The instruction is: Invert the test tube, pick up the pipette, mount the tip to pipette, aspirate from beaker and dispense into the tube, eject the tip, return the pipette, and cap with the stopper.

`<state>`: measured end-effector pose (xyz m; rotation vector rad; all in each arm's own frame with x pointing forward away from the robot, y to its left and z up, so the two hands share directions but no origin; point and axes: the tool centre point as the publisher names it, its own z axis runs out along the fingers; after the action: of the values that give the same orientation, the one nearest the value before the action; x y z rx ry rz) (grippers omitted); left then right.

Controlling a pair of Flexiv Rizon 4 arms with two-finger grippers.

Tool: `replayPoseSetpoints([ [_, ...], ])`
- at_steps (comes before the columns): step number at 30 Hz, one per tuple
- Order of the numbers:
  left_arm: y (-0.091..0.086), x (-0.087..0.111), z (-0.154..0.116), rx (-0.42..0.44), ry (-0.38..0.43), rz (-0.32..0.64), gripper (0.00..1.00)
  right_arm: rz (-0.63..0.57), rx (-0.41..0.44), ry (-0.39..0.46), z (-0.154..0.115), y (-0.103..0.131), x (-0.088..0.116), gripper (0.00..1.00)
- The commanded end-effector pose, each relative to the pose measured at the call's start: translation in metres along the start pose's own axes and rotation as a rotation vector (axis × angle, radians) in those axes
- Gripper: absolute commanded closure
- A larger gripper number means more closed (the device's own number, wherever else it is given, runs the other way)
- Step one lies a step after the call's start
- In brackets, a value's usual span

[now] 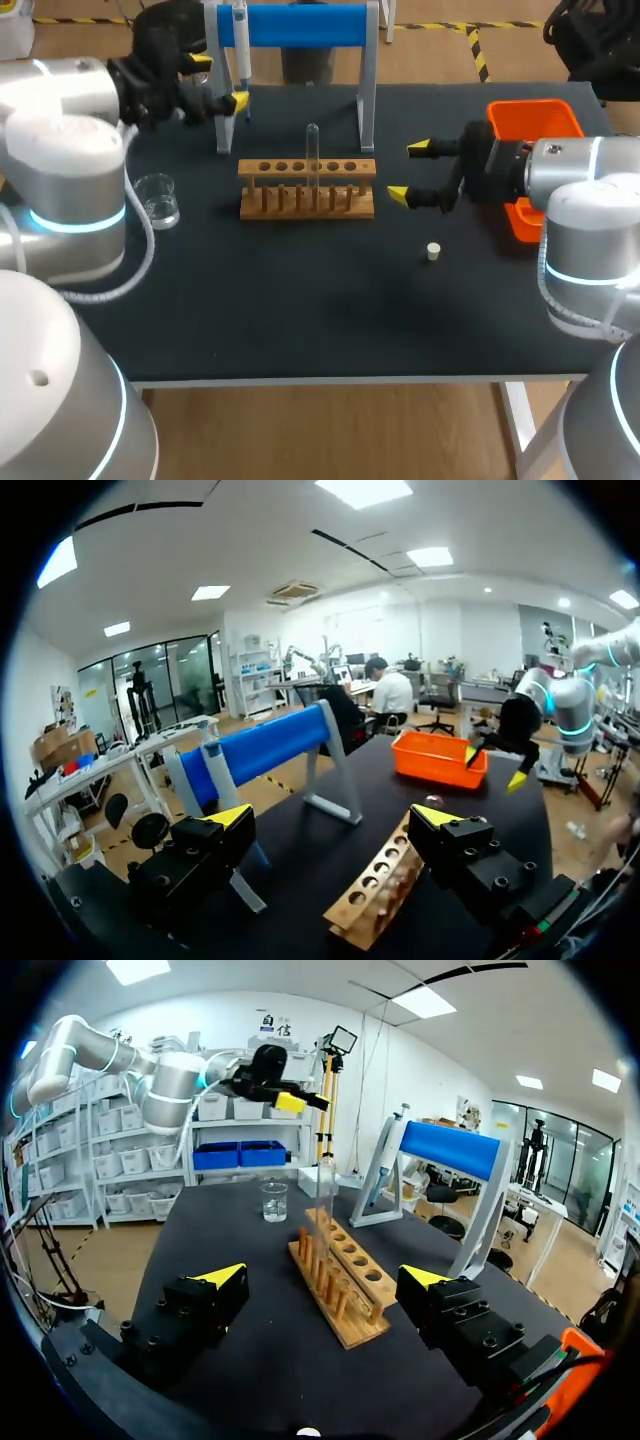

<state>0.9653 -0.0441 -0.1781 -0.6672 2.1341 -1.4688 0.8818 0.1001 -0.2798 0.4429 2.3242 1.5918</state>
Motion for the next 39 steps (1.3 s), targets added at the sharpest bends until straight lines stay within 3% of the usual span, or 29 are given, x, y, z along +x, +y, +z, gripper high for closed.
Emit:
replayPoseSetpoints([
  [1,0.019,0.036,-0.017,0.128,0.000,0.024,0.00,0.000,-0.002,-0.001,0.000,-0.001,0.000,0.00],
  [8,0.040,0.053,-0.019,0.160,0.036,0.066,0.00,0.000,-0.002,-0.001,0.000,-0.001,0.000,0.00],
  [21,0.073,0.083,-0.017,0.179,0.082,0.014,0.00,0.000,-0.002,-0.001,0.000,-0.001,0.000,0.00],
  [39,0.073,0.084,-0.019,0.184,0.082,0.022,0.00,0.000,-0.002,-0.001,0.000,-0.001,0.000,0.00],
])
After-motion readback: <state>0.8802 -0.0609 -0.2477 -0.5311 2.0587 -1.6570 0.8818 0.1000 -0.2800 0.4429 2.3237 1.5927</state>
